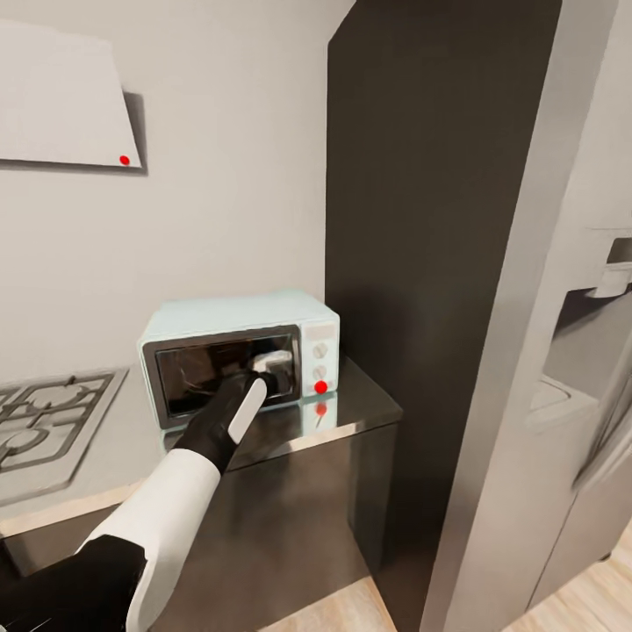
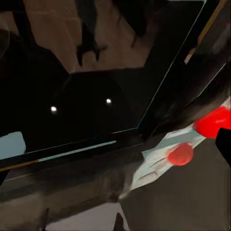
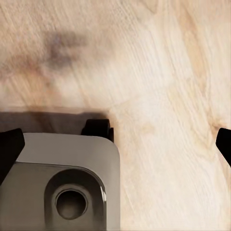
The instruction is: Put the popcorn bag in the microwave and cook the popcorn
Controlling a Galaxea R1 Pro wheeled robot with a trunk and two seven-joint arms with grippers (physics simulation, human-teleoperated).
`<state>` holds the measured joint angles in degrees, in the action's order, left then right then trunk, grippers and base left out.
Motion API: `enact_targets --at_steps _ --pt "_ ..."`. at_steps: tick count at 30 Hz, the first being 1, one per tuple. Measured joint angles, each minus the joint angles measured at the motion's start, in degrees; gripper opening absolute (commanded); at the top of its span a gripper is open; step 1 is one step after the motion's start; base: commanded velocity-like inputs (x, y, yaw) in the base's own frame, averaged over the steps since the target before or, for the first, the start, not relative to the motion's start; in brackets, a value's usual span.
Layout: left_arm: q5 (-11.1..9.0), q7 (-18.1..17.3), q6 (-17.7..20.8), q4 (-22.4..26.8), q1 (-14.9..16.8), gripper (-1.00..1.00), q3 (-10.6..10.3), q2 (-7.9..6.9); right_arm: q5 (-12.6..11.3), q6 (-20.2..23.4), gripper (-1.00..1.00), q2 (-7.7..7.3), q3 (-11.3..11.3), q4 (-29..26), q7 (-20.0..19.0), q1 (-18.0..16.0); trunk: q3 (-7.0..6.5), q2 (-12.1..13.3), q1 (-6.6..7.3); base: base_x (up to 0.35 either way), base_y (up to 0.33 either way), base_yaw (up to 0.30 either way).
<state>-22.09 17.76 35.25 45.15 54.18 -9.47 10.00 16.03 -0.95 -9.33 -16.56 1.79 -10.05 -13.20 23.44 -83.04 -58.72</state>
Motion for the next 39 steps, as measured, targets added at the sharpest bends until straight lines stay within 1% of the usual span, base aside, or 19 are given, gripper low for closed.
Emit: enact_targets --at_steps 2,6,7,11,14,17,18,19,23,24,26,28,29,30,31,32,33,36,39 --pt "-0.9 0.0 0.2 1.0 0.0 1.0 0.0 0.0 0.0 0.0 1.0 -0.01 0.0 0.0 0.0 0.0 0.0 0.0 -0.03 -0.23 0.0 0.0" --pt "-4.7 0.1 0.3 1.6 0.0 1.0 0.0 0.0 0.0 0.0 1.0 -0.03 0.0 0.0 0.0 0.0 0.0 0.0 -0.04 -0.322 0.0 0.0" --pt "-5.2 0.1 0.3 1.6 0.0 1.0 0.0 0.0 0.0 0.0 1.0 -0.02 0.0 0.0 0.0 0.0 0.0 0.0 -0.04 -0.344 0.0 0.0" --pt "-5.8 0.1 0.5 1.6 0.0 1.0 0.0 0.0 0.0 0.0 1.0 0.0 0.0 0.0 0.0 0.0 0.0 0.0 -0.04 -0.346 0.0 0.0" --pt "-6.7 0.1 0.7 -0.3 0.0 1.0 0.0 0.0 0.0 0.0 1.0 0.04 0.0 0.0 0.0 0.0 0.0 0.0 -0.04 -0.346 0.0 0.0" --pt "-10.3 0.0 2.5 -7.7 0.0 1.0 -0.1 0.0 0.0 0.0 1.0 0.06 0.1 0.0 0.0 0.0 0.01 0.0 -0.04 -0.346 0.0 0.0" --pt "-11.4 -0.1 2.8 -12.2 0.0 1.0 -0.1 0.0 0.0 0.0 1.0 0.1 0.1 0.0 0.0 0.0 0.01 0.0 -0.05 -0.346 0.0 0.0" --pt "-12.6 -0.6 2.7 -19.4 0.0 1.0 -0.1 0.0 0.0 -0.1 1.0 0.16 0.1 0.0 0.0 0.0 0.01 0.0 -0.04 -0.346 0.0 0.0" --pt "-12.9 -2.2 1.1 -40.0 -0.1 1.0 0.1 -0.01 0.1 -0.1 1.0 0.37 0.1 0.0 0.0 0.0 0.01 0.0 -0.04 -0.28 0.0 0.0" --pt "-13.0 -2.6 0.1 -42.7 -0.1 1.0 0.2 -0.01 0.1 -0.1 1.0 0.4 0.1 0.0 0.1 0.0 0.01 0.0 -0.02 -0.095 0.0 0.0" --pt "-12.7 -3.1 -1.5 -44.3 -0.5 1.0 0.2 -0.01 0.1 -0.1 1.0 0.46 0.2 -0.1 0.1 0.0 0.0 0.0 -0.01 -0.034 0.0 0.0" --pt "-12.6 -3.2 -3.6 -44.9 -3.9 1.0 0.1 -0.02 0.2 -0.2 1.0 0.48 0.2 -0.1 0.1 0.0 0.01 0.0 -0.01 -0.01 0.0 0.0" --pt "-12.4 -3.2 -5.0 -45.0 -7.4 1.0 -0.1 -1.13 0.2 -0.2 1.0 0.49 0.2 -0.1 0.1 0.0 0.01 0.0 -0.01 -0.003 0.0 0.0" --pt "-12.4 -3.2 -7.2 -45.0 -12.0 1.0 -0.2 -2.74 0.2 -0.2 1.0 0.49 0.2 -0.1 0.1 0.0 0.01 0.0 -0.01 -0.001 0.0 0.0" --pt "-12.8 -3.2 -13.0 -45.1 -17.9 1.0 0.0 -5.33 0.2 -0.1 1.0 0.54 0.3 -0.1 0.1 0.0 0.01 0.0 -0.01 0.0 0.0 0.0" --pt "-13.0 -3.3 -15.9 -45.1 -22.3 1.0 0.0 -6.42 0.2 -0.1 1.0 0.58 0.3 -0.1 0.1 0.0 0.02 0.0 -0.01 0.0 0.0 0.0" --pt "-13.1 -3.3 -21.2 -45.1 -26.3 1.0 0.1 -7.36 0.2 -0.1 1.0 0.63 0.3 -0.1 0.2 0.0 0.01 0.0 -0.01 0.0 0.0 0.0" --pt "-13.3 -3.3 -28.4 -45.2 -33.0 1.0 0.2 -8.0 0.2 0.0 1.0 0.68 0.3 -0.1 0.3 0.0 0.02 0.0 -0.01 0.0 0.0 0.0" --pt "-13.4 -3.3 -30.7 -45.2 -36.6 1.0 0.2 -8.22 0.2 0.4 1.0 0.84 0.3 -0.1 1.1 0.0 0.0 0.0 -0.01 0.0 0.0 0.104"
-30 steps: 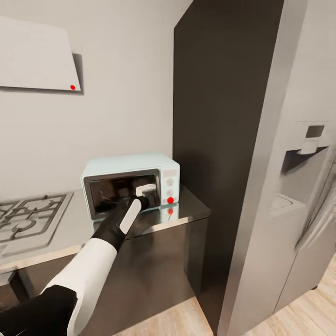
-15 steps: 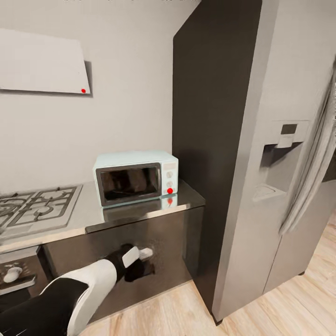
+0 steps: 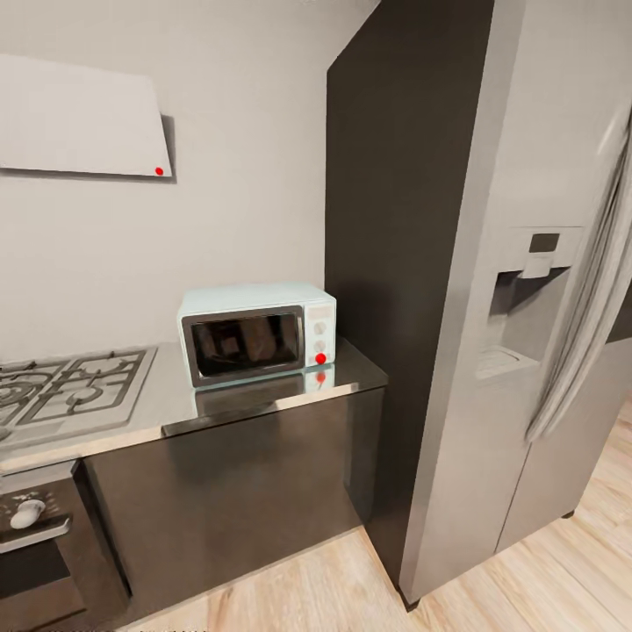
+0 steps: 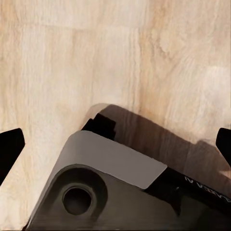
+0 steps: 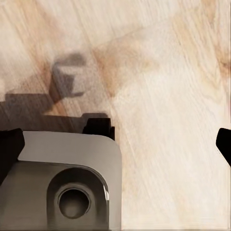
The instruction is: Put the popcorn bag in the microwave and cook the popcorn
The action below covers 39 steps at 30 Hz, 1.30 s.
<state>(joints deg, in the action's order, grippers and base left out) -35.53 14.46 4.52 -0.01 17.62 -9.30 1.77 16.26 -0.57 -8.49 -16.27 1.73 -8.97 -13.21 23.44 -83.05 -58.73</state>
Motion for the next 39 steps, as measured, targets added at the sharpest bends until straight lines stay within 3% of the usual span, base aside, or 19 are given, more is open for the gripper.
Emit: enact_targets --at_steps 3,10,12,18,39 --pt "0.1 0.0 -3.7 0.1 -1.6 1.0 -0.1 -0.03 0.1 -0.1 1.0 -0.05 0.0 0.0 0.6 0.0 -0.02 0.0 0.0 0.0 0.0 0.251" --pt "0.1 0.1 -5.6 0.1 -1.9 1.0 -0.1 -0.71 0.5 0.3 1.0 -0.55 0.0 -0.5 0.4 0.0 -0.03 0.0 0.0 0.0 0.0 0.279" --pt "0.0 0.2 -6.4 0.0 -1.9 1.0 -0.1 -0.8 0.5 0.7 1.0 -0.43 0.0 -3.5 0.7 -0.1 -0.03 0.0 0.0 0.0 0.0 0.282" --pt "0.0 0.2 -6.6 0.0 -1.9 1.0 -0.1 -0.83 0.5 4.9 1.0 0.36 0.1 -7.8 2.1 -0.1 -0.03 0.0 0.0 0.0 0.0 0.282" --pt "0.0 0.2 -6.7 0.1 -1.9 1.0 0.0 -0.94 1.1 4.8 1.0 0.49 0.3 -7.7 2.2 -0.1 -0.03 0.0 0.0 0.0 0.0 0.282"
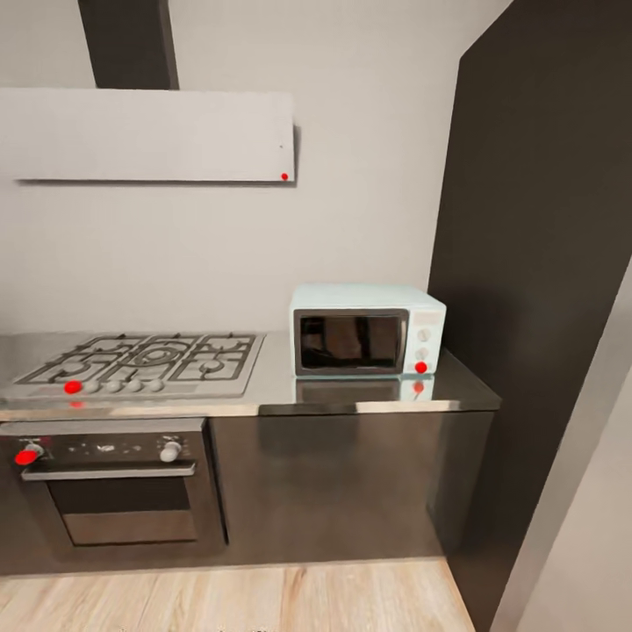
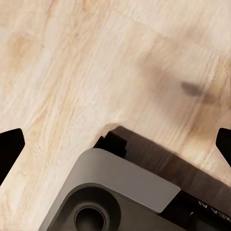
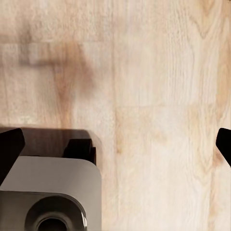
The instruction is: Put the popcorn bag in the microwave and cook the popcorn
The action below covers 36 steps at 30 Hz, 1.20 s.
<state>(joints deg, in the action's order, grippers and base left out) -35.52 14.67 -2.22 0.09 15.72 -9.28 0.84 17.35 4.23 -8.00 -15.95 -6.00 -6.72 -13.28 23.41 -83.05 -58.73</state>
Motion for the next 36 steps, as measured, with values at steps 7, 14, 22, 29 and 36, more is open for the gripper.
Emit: enact_targets --at_steps 7,14,22,29,36 --pt "0.0 0.0 0.0 0.0 0.0 1.0 0.0 0.02 0.0 0.0 1.0 -0.09 0.0 -0.2 -0.1 0.0 0.06 0.0 0.0 0.0 0.0 0.172" --pt "0.0 0.0 0.0 0.0 0.0 1.0 0.0 0.09 -0.4 3.6 1.0 -0.55 -0.6 -19.8 -1.4 0.0 0.06 0.0 0.0 0.0 0.0 0.006" --pt "0.1 -0.1 -0.1 0.0 0.0 1.0 0.0 0.33 -1.1 44.6 1.0 2.03 -0.8 -60.1 -16.9 -11.9 0.05 0.0 0.0 0.0 0.0 0.0" --pt "0.2 -0.1 -0.1 0.0 0.0 1.0 0.0 0.37 -0.8 46.0 1.0 6.02 -0.9 -66.4 -15.7 -25.5 0.06 0.0 0.0 0.0 0.0 0.0" --pt "0.2 0.0 -0.1 0.0 0.0 1.0 0.1 0.43 -0.1 41.9 1.0 9.51 -0.7 -74.0 -11.5 -25.8 0.06 0.0 0.0 0.01 0.0 0.0"
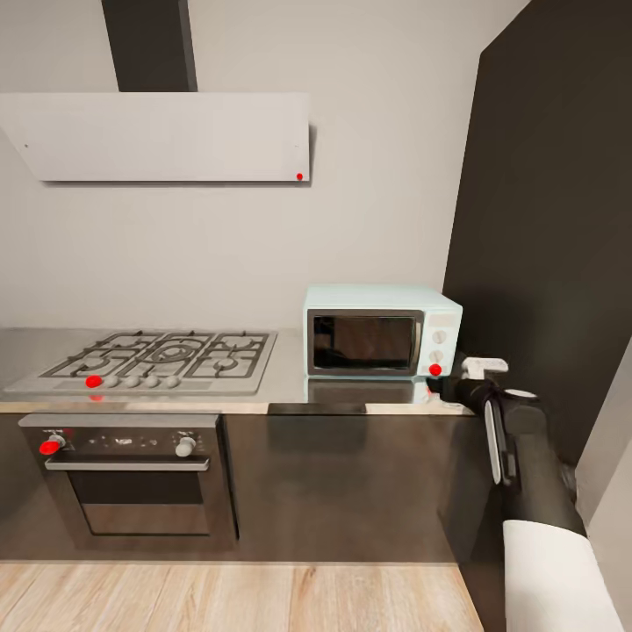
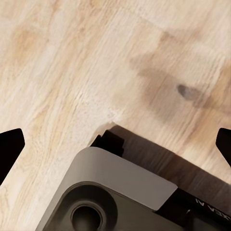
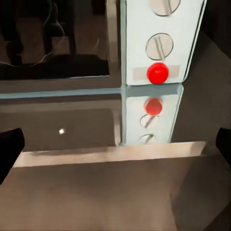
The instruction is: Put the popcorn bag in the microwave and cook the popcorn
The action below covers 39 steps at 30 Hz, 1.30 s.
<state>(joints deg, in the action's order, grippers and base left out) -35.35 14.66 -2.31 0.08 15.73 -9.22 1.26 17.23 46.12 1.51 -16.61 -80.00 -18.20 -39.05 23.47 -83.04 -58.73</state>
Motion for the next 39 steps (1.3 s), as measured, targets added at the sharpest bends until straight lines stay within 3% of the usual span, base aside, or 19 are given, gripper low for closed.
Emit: enact_targets --at_steps 3,6,11,17,20,21,25,27,29,31,39 --pt "0.0 -0.1 0.1 0.0 0.0 1.0 0.0 -0.02 -0.1 -4.0 1.0 0.41 -0.1 0.3 4.6 0.0 0.0 0.0 0.03 0.231 0.0 0.0" --pt "0.0 -0.1 0.1 0.0 0.0 1.0 0.0 -0.11 -0.3 -7.4 1.0 0.28 -0.4 2.5 5.3 0.0 0.0 0.0 0.03 0.305 0.0 0.0" --pt "0.0 -0.1 0.2 0.0 0.0 1.0 0.0 -0.14 -0.3 -14.9 1.0 -0.37 -0.5 10.7 5.6 0.0 0.0 0.0 0.03 0.322 0.0 0.0" --pt "0.1 -0.1 0.1 0.0 0.0 1.0 0.0 -0.06 -0.3 -16.6 1.0 -0.5 -0.6 15.5 5.8 0.0 0.0 0.0 0.03 0.324 0.0 0.0" --pt "0.1 -0.1 0.1 0.0 0.0 1.0 0.0 -0.06 -0.3 -16.8 1.0 -1.66 -1.7 18.1 6.3 0.0 0.0 0.0 0.03 0.324 0.0 0.0" --pt "0.1 -0.1 0.1 0.0 0.0 1.0 0.0 -0.06 -0.3 -16.8 -1.0 -2.1 -2.6 18.5 6.3 0.0 0.0 0.0 0.03 0.324 0.0 0.0" --pt "0.1 -0.1 0.0 0.0 0.0 1.0 0.0 -0.05 -0.3 -16.8 -1.0 -2.75 -7.2 18.9 5.4 0.0 0.0 0.0 0.01 0.187 0.0 0.0" --pt "0.1 -0.1 0.0 0.0 0.0 1.0 0.0 -0.05 -0.2 -16.8 -1.0 -3.65 -7.5 19.4 5.2 0.0 0.0 0.0 0.0 0.028 0.0 0.0" --pt "0.1 -0.1 0.0 0.0 0.0 1.0 0.0 -0.05 0.1 -16.8 -1.0 -5.49 -7.6 21.4 4.4 0.0 0.0 0.0 0.0 0.009 0.0 0.0" --pt "0.1 -0.1 0.0 0.0 0.0 1.0 0.0 -0.05 0.1 -17.0 -1.0 -6.13 -7.6 22.2 3.8 0.0 0.0 0.0 0.0 0.003 0.0 0.0" --pt "0.2 -0.1 0.0 0.0 0.0 1.0 -0.1 0.02 0.1 -18.8 -1.0 -6.4 -7.5 22.8 2.7 0.5 0.0 0.0 0.0 0.0 0.0 0.0"
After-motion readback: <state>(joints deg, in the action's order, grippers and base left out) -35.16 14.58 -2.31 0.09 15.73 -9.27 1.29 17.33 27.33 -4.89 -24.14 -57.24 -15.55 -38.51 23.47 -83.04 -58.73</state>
